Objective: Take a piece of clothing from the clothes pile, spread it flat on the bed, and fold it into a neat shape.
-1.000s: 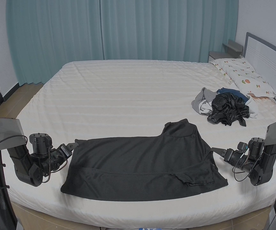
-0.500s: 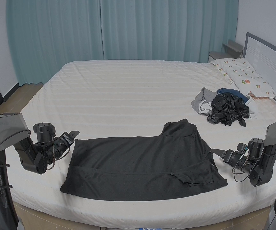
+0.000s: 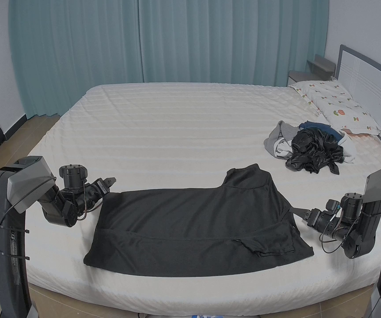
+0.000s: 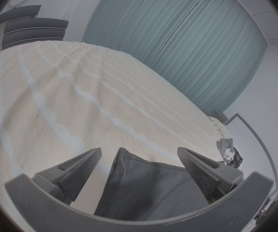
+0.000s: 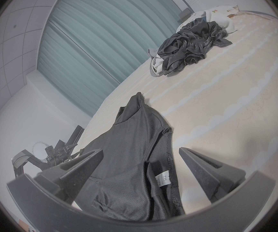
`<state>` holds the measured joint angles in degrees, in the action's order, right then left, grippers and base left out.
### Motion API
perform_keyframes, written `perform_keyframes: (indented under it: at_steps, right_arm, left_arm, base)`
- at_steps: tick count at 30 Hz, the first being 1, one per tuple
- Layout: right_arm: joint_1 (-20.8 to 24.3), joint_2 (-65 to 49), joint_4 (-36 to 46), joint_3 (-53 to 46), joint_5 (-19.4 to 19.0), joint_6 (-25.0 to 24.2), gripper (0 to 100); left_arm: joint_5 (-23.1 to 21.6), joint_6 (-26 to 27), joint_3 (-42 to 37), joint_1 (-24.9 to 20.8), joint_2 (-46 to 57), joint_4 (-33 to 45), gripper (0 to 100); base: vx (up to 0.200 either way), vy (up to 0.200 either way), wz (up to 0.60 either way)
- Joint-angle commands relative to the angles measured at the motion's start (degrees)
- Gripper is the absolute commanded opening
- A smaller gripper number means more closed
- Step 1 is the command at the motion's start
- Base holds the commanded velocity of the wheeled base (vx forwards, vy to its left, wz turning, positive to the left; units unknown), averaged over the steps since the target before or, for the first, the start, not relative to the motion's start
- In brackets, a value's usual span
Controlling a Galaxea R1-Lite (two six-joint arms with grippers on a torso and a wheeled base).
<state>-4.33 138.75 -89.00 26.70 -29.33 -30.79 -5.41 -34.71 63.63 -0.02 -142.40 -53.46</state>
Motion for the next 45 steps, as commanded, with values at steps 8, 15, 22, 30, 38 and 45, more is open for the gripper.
perform_keyframes:
  at_steps: [8,15,22,30,38,45]
  right_arm:
    - [0.2,0.4,-0.1,0.3,0.0,0.0,100]
    - [0.2,0.4,0.2,0.6,0.0,0.0,100]
    - [1.2,0.2,0.4,2.0,0.1,0.0,100]
    - [5.0,1.3,1.9,9.2,3.9,-0.1,100]
    - [8.0,2.0,13.6,22.3,8.9,0.2,100]
    - [8.5,3.4,29.9,38.3,9.5,0.9,100]
  left_arm:
    - [-0.7,0.0,1.7,-0.5,-2.6,0.0,100]
    - [-0.6,0.0,2.5,-0.4,-3.6,-0.2,0]
    - [0.3,0.0,1.9,0.1,-3.8,-0.6,0]
    - [0.7,-1.9,-0.2,1.1,-2.4,-0.9,0]
    - [0.8,-3.4,-2.5,0.8,-2.1,-2.5,0]
    - [0.9,-5.1,-2.6,0.5,-2.0,-2.5,0]
  base:
    - [0.0,0.0,0.0]
    - [0.0,0.0,0.0]
    - [0.0,0.0,0.0]
    - [0.0,0.0,0.0]
    - [0.0,0.0,0.0]
    - [0.0,0.0,0.0]
